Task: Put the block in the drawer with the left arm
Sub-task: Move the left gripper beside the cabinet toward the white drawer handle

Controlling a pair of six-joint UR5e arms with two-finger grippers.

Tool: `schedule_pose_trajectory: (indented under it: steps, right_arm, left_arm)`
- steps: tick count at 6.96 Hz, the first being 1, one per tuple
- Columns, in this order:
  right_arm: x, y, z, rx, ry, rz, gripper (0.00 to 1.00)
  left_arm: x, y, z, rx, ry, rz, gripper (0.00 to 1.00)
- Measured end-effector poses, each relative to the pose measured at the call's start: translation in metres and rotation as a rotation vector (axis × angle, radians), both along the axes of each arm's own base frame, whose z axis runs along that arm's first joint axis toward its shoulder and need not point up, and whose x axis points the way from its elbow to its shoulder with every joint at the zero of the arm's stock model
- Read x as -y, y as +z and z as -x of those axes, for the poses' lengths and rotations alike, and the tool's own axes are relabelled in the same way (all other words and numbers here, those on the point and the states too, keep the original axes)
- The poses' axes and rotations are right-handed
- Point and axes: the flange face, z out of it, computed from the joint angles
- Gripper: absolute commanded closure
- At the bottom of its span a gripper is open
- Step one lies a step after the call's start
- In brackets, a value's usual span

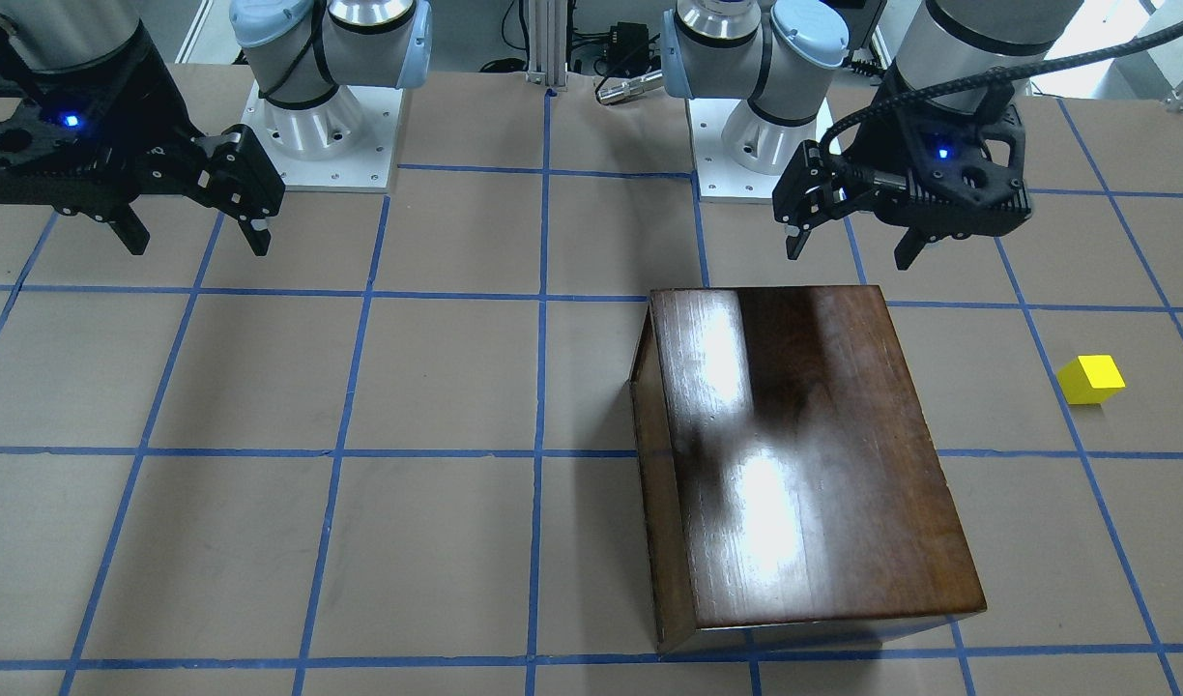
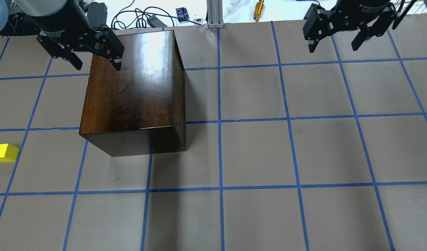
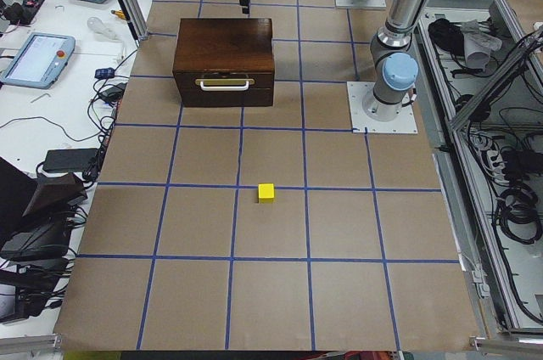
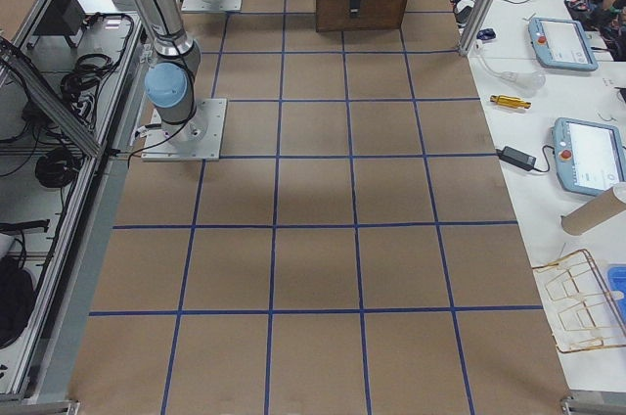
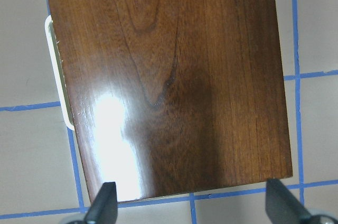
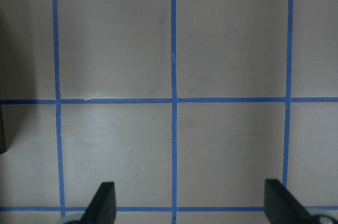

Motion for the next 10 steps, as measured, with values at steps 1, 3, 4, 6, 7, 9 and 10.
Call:
schedule_pose_trajectory:
  steps: [1,3,4,6,7,9,10]
  right_arm:
    - [0.000,0.000,0.000,0.000,0.000,0.000,0.00]
    - [0.000,0.000,0.000,-0.001,-0.001,0.000,0.00]
    - [0.000,0.000,0.000,-0.001,0.000,0.000,0.00]
    - [0.000,-0.001,0.000,-0.001,0.000,-0.001,0.00]
    - [0.000,0.000,0.000,-0.001,0.000,-0.001,0.00]
    - [0.000,0.000,0.000,-0.001,0.000,-0.001,0.00]
    - [0.000,-0.001,0.000,-0.001,0.000,-0.001,0.00]
  left_arm:
    - [0.000,-0.002,0.000,0.000,0.000,-0.005,0.00]
    - [0.004,-0.008,-0.009,0.002,0.001,-0.021,0.00]
    - [0.009,-0.010,-0.030,0.000,0.024,-0.036,0.00]
    - [0.018,-0.019,-0.075,-0.011,0.092,-0.070,0.00]
    - [0.023,-0.026,-0.094,-0.015,0.117,-0.082,0.00]
    - [0.034,-0.046,-0.142,-0.028,0.152,-0.119,0.00]
    - [0.041,-0.061,-0.163,-0.035,0.144,-0.139,0.00]
